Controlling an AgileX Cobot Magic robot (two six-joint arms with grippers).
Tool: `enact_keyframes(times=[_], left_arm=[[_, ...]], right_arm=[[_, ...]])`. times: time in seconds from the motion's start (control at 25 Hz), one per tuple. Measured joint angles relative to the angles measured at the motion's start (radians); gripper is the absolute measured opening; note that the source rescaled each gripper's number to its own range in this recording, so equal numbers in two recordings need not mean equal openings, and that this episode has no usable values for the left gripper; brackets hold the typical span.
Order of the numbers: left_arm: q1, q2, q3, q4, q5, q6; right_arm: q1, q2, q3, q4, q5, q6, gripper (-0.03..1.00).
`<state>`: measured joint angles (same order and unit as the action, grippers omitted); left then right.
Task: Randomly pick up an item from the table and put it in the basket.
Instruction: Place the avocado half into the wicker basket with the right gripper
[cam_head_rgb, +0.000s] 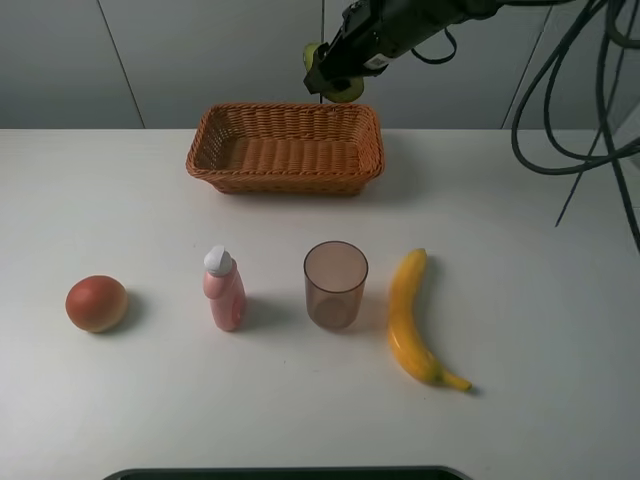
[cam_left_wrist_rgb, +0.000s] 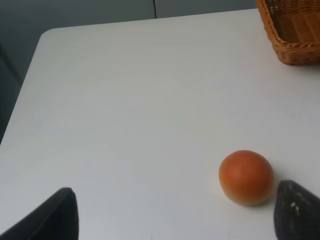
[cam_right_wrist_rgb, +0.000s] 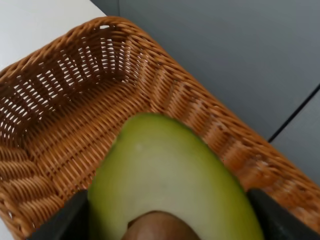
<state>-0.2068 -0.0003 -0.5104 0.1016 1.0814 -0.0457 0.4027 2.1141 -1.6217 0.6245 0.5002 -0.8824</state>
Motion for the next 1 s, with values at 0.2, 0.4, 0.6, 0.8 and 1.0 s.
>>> enact_keyframes(times=[0.2,0.4,0.6,0.8,1.0], left_arm=[[0.000,0.000,0.000,0.000,0.000,0.000],[0.000,0.000,0.000,0.000,0.000,0.000],[0.000,0.000,0.000,0.000,0.000,0.000],[0.000,0.000,0.000,0.000,0.000,0.000],[0.000,0.000,0.000,0.000,0.000,0.000]], right_arm=[[0.007,0.085,-0.018,0.040,-0.010,0.000,0.01],[0.009,0.090,-0.020,0.044,-0.009,0.004,0.01],[0.009,0.090,-0.020,0.044,-0.003,0.010,0.14],[0.009,0.090,-0.020,0.046,-0.003,0.010,0.98],[0.009,0.090,-0.020,0.046,0.009,0.010,0.99]])
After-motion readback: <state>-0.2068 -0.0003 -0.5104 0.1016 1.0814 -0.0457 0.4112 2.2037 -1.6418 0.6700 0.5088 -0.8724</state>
